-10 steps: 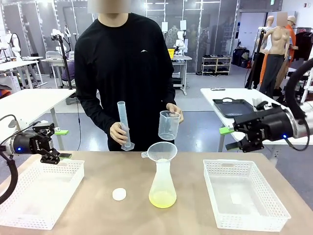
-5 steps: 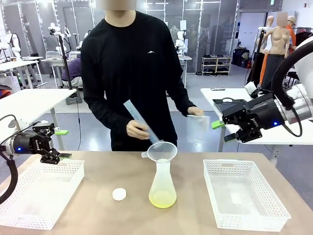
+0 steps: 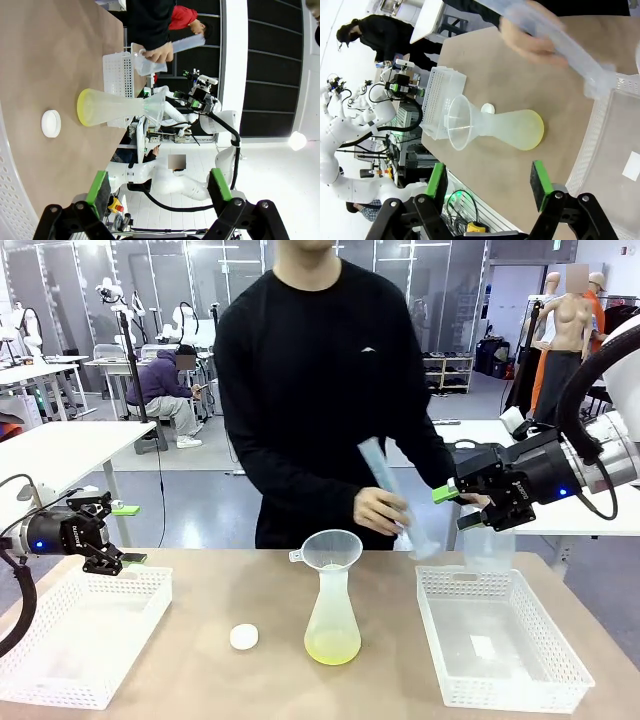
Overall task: Prepare the solutions needed for the experiment.
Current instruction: Once the solution is in the Big flask , pick up the Plastic Funnel and place it back into the right Organizing basket.
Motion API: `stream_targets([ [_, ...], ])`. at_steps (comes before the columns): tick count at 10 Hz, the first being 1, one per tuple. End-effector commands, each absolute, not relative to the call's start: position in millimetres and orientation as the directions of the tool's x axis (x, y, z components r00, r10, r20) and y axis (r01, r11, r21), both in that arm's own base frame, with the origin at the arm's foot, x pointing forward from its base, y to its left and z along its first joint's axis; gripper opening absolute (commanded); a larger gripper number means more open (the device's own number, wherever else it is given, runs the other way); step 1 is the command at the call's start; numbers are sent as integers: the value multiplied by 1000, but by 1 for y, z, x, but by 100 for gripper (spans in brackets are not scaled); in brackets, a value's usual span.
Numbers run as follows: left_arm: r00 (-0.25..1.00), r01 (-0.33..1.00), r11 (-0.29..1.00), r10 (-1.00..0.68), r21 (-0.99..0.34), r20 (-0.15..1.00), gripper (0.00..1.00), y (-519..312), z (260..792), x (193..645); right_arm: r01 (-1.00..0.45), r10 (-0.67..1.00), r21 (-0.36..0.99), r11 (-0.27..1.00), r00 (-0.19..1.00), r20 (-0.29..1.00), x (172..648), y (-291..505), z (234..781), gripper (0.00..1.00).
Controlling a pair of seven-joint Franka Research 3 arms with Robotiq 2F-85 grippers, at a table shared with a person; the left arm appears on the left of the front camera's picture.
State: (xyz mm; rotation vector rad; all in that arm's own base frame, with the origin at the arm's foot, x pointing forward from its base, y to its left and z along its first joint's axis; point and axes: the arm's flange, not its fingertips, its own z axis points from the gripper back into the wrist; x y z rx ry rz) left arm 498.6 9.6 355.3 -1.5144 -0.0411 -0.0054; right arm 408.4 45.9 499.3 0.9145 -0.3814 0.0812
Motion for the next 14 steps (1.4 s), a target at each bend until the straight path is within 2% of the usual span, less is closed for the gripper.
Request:
stream_targets([
  [1, 1000, 23, 50, 12, -998, 23, 100, 10, 358, 498, -235, -86, 756, 611, 930, 358, 408, 45, 499, 84],
  [2, 1000, 23, 50, 12, -998, 23, 100, 10, 358, 498, -229, -92, 757, 612, 930, 356, 408, 46, 499, 84],
  [4, 1000, 23, 50, 12, -998, 23, 100, 10, 358, 498, -231, -58, 670, 705, 923, 380, 405, 75, 503, 84],
  [10, 1000, 23, 50, 12, -998, 23, 100, 10, 358, 498, -223, 28, 578, 785, 945, 326, 396, 181, 514, 84],
  [14, 1000, 23, 50, 12, -998, 23, 100, 10, 358, 498, -135, -24, 525, 840, 958, 286, 407, 212, 512, 84],
])
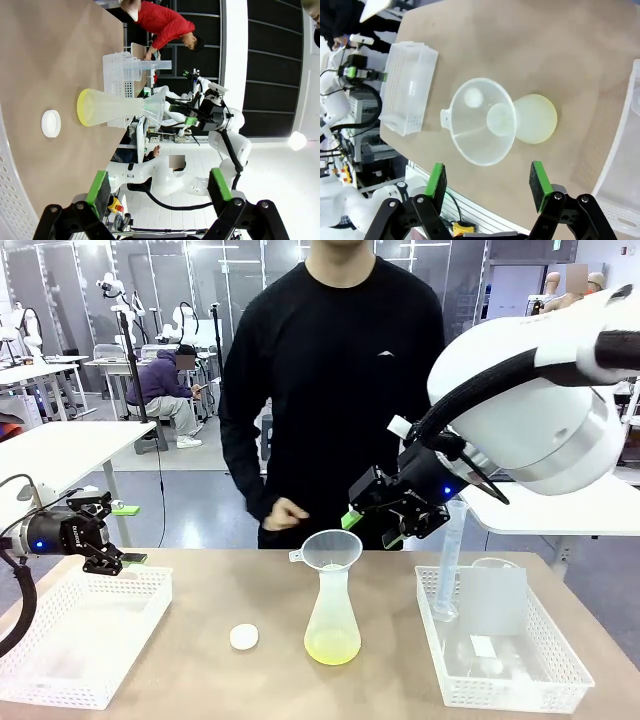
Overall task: Prepare the solutions needed for the experiment.
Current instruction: Once the solution is in the Big flask , pick up the Plastic Funnel and place it back into the right Organizing basket.
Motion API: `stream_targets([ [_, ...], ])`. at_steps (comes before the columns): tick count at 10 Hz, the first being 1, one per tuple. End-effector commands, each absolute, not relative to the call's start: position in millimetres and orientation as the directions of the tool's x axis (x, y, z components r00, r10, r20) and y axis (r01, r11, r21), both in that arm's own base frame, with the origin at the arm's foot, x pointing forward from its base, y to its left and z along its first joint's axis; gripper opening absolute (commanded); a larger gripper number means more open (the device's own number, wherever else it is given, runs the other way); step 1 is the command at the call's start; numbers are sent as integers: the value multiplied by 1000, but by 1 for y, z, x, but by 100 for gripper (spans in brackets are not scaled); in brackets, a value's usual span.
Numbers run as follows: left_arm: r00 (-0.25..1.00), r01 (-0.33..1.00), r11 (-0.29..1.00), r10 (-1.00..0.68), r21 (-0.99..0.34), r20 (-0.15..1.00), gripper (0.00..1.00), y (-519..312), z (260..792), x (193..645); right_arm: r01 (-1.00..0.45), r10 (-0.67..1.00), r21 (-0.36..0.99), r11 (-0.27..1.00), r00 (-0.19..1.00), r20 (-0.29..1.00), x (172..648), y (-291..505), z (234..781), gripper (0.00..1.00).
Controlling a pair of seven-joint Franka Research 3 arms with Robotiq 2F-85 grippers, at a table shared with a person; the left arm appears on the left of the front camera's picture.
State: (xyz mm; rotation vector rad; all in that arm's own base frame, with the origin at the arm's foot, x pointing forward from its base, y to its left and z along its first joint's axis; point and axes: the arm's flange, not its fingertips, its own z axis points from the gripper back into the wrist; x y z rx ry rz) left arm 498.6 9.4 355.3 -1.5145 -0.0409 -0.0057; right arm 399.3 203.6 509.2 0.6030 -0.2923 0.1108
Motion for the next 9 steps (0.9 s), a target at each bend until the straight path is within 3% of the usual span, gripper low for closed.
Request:
stream_targets([
  [1, 1000, 23, 50, 12, -998, 23, 100, 10, 358, 498, -121, -37, 525, 842, 959, 281, 410, 214, 511, 84],
  [9, 1000, 23, 50, 12, -998, 23, 100, 10, 358, 498, -149, -12, 530, 835, 957, 289, 408, 207, 507, 84],
])
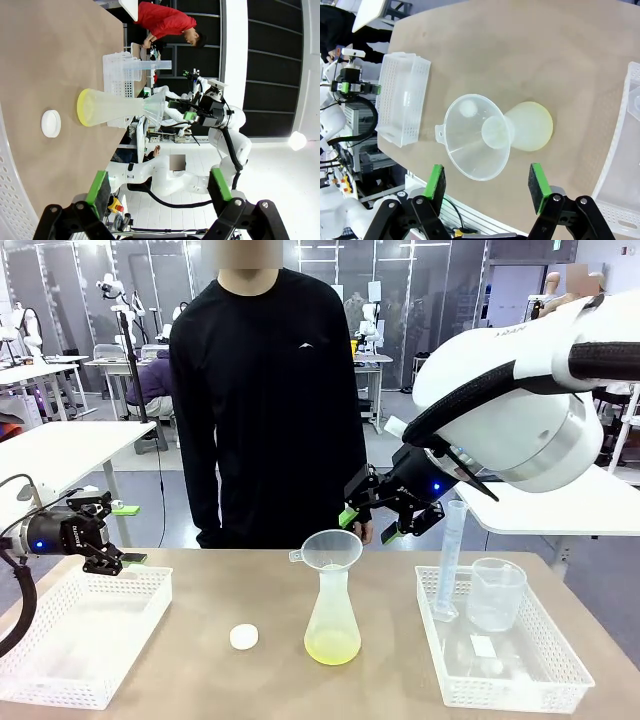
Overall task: Prepare the solutions needed for the experiment.
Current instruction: Once the solution is in the Big flask , pick up the Plastic Funnel and place it back into the right Organizing basket.
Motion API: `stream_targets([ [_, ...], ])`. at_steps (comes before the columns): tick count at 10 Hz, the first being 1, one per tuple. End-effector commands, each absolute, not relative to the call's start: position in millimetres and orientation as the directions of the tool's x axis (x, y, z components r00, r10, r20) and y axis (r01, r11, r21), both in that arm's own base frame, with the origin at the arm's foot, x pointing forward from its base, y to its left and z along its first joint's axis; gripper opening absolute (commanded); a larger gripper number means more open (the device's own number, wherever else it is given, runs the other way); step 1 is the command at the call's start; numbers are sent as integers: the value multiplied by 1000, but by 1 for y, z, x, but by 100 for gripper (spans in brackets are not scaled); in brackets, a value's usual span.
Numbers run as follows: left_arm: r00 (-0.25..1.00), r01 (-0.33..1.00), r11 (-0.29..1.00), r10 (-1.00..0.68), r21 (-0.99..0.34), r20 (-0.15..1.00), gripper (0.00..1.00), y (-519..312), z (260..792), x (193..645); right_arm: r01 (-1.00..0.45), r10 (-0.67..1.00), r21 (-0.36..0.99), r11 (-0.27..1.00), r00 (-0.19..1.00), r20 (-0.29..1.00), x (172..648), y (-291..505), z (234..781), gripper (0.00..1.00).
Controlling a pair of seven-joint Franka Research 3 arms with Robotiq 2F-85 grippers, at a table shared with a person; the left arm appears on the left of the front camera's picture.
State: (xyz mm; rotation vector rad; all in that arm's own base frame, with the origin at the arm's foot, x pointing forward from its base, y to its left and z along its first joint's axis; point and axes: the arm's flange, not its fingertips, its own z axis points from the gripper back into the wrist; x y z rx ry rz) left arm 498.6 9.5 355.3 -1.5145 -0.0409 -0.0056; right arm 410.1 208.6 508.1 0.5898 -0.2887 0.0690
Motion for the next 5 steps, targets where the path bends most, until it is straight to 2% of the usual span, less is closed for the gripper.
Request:
stream_targets([
  [1, 1000, 23, 50, 12, -998, 23, 100, 10, 358, 498, -149, -12, 530, 835, 957, 289, 408, 207, 507, 84],
  [5, 1000, 23, 50, 12, -998, 23, 100, 10, 358, 498, -149, -12, 530, 835, 957, 289, 408, 207, 507, 84],
])
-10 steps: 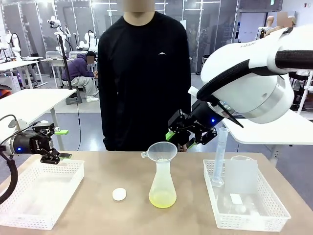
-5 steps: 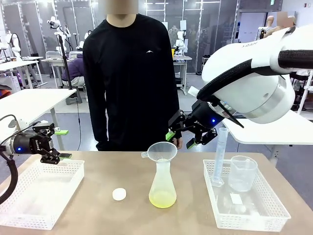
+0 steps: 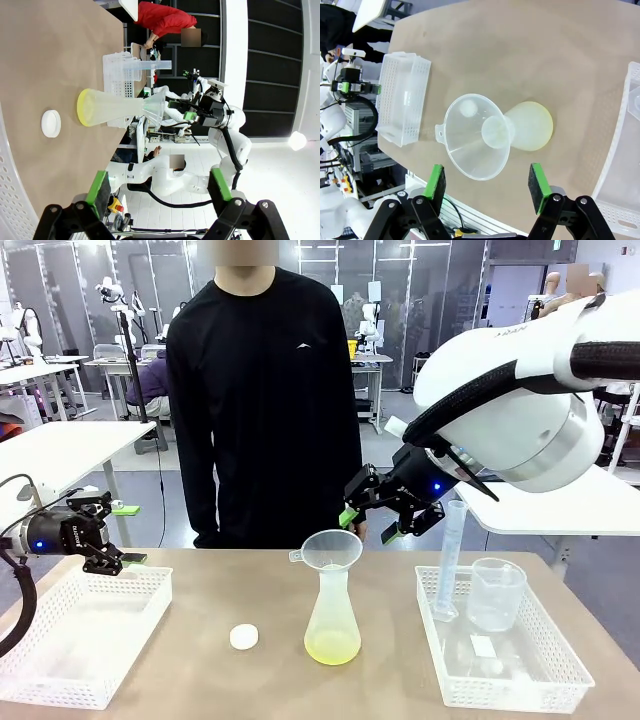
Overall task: Prepare the solutions needed for the experiment.
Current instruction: Once the solution is in the Big flask , pick up the Plastic Funnel and place it back into the right Organizing basket.
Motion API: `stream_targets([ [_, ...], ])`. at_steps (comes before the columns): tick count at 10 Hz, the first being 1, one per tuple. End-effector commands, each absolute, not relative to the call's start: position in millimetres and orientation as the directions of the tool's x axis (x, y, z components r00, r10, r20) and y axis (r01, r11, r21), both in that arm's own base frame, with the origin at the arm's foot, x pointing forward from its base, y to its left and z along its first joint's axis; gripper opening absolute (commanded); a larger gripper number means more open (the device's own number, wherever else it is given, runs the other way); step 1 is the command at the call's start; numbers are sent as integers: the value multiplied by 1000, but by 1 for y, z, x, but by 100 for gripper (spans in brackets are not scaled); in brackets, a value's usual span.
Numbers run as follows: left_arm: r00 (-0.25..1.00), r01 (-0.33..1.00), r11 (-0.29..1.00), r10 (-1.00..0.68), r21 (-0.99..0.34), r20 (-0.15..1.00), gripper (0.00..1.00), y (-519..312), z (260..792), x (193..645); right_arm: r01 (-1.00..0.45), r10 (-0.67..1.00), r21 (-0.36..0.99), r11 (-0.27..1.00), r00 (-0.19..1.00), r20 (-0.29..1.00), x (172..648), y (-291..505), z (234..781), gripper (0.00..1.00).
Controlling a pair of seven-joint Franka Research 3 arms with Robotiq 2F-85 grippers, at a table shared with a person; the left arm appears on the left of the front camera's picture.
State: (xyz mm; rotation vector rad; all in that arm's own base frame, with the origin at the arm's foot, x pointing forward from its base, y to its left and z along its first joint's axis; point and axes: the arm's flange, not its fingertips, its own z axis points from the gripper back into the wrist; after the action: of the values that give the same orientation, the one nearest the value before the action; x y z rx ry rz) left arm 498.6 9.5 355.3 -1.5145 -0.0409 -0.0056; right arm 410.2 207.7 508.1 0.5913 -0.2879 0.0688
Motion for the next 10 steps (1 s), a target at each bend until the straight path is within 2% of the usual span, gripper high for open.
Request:
stream_targets([
  [1, 1000, 23, 50, 12, -998, 23, 100, 10, 358, 498, -146, -18, 540, 829, 958, 287, 410, 208, 508, 84],
  [4, 1000, 23, 50, 12, -998, 23, 100, 10, 358, 498, -40, -85, 512, 858, 972, 218, 427, 216, 491, 84],
  [9, 1000, 23, 50, 12, -998, 23, 100, 10, 358, 498, 3, -97, 534, 845, 984, 147, 452, 227, 463, 84],
  [10, 1000, 23, 50, 12, -998, 23, 100, 10, 358, 498, 4, -101, 539, 843, 984, 149, 453, 227, 461, 77],
])
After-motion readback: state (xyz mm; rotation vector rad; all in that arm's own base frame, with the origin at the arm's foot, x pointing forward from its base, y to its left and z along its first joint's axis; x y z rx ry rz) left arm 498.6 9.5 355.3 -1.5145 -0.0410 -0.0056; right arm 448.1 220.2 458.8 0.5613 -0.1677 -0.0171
